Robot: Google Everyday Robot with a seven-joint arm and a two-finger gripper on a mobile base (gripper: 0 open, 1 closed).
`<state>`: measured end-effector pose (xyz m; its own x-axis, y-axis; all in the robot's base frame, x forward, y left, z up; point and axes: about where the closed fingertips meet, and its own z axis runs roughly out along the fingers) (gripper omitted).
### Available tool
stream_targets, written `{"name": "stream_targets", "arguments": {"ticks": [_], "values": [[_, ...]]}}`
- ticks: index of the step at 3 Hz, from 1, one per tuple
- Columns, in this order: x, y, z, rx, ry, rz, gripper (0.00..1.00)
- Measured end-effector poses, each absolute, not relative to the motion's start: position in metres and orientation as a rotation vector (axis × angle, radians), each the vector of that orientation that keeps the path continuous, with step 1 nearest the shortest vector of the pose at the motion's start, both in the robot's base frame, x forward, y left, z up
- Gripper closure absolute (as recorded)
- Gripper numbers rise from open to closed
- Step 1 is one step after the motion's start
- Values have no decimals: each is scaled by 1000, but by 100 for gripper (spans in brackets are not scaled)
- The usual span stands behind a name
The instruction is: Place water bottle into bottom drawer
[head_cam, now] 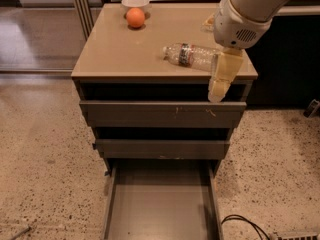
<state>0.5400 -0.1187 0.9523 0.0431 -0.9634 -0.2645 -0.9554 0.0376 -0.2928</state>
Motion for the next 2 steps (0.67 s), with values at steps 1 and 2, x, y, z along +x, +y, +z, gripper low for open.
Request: {"name": "stream_targets", "arguments": {"ticks": [1,2], "values": [[589,-108,947,-1920,1966,-159,0],[659,-134,939,-1814,2088,-295,0]]}}
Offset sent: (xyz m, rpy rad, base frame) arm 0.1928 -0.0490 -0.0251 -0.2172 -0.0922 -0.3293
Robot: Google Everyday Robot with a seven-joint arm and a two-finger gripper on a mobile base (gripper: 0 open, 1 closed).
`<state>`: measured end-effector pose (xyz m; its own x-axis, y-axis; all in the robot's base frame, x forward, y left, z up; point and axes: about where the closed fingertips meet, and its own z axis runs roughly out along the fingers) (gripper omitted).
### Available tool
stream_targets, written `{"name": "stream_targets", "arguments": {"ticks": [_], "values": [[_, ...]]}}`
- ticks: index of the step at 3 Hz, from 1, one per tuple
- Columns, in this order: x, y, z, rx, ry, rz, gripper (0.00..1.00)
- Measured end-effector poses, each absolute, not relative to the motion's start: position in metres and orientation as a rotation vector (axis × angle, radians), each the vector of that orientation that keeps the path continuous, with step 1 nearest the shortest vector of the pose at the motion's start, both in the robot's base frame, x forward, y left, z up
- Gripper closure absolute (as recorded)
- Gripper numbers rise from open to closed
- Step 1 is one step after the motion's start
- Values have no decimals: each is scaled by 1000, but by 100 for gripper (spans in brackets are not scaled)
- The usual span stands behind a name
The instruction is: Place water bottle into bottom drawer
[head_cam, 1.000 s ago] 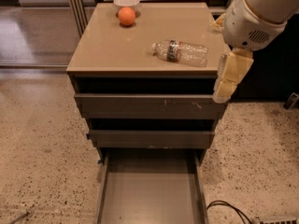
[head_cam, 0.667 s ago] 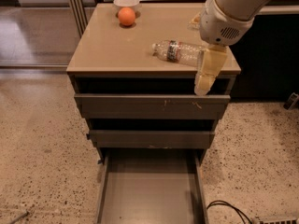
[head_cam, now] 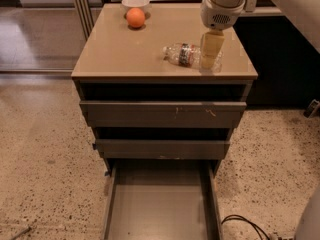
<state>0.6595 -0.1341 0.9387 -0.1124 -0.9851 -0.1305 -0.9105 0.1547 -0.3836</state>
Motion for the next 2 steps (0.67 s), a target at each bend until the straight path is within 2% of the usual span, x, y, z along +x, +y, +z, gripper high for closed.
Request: {"name": "stream_targets", "arguments": {"ticks": [1,2], "values": [[660,-134,939,-1814,2088,-295,0],[688,-148,923,-1769,2109,-283,0]]}}
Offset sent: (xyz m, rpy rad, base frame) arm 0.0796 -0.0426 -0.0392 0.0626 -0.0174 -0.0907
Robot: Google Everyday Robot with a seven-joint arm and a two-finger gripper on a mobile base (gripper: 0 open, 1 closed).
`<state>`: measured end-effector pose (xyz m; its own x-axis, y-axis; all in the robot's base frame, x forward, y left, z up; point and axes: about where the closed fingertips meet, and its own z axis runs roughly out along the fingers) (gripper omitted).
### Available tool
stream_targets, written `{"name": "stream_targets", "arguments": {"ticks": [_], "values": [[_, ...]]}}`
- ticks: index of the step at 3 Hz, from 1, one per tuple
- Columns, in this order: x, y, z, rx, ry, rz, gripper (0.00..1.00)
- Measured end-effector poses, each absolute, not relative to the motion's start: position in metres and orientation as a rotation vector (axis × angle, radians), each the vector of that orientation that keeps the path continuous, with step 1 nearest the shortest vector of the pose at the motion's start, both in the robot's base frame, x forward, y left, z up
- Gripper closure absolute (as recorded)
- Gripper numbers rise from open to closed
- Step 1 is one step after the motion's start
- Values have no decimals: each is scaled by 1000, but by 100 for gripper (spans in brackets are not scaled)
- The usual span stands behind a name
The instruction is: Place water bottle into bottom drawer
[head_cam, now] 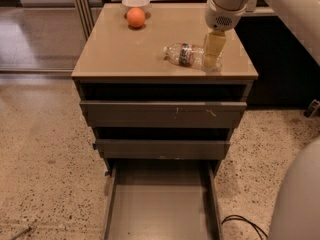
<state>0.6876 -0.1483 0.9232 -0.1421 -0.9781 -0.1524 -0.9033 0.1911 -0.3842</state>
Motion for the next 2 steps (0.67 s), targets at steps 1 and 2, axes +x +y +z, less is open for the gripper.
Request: {"name": "stream_targets", "arguments": {"ticks": [1,2], "values": [[721,-147,900,-1777,2106,-255,0],[741,-141,878,-1789,2101,-203,0]]}}
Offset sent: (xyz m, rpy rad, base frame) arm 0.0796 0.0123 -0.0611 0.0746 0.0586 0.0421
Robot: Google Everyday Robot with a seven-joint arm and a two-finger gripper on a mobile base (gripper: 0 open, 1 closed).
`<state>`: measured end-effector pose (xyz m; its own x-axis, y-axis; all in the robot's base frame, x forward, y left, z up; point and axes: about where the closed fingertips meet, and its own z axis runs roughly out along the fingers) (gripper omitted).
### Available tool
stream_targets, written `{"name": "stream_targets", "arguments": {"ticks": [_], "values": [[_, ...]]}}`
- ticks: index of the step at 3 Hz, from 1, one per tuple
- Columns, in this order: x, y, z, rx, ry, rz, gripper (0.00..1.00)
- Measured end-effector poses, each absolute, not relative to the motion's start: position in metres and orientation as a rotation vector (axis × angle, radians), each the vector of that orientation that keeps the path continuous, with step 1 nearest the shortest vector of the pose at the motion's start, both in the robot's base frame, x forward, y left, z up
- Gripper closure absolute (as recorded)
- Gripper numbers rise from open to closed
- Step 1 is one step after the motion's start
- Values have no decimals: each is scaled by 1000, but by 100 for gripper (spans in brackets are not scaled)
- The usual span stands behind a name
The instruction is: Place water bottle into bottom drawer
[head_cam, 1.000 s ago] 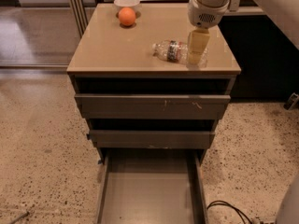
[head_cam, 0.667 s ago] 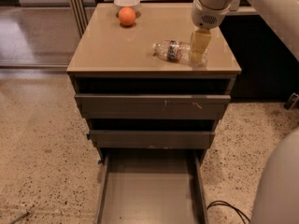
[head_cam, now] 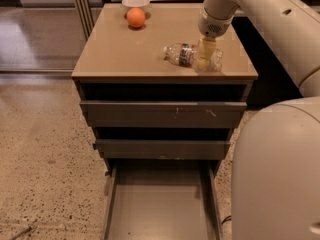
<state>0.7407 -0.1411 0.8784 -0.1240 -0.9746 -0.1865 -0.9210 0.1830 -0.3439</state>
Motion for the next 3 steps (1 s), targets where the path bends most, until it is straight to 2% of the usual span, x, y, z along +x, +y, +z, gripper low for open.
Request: {"name": "stream_targets", "arguments": {"ticks": [3], "values": [[753,-120,821,-1872,2139,-78,0]]}}
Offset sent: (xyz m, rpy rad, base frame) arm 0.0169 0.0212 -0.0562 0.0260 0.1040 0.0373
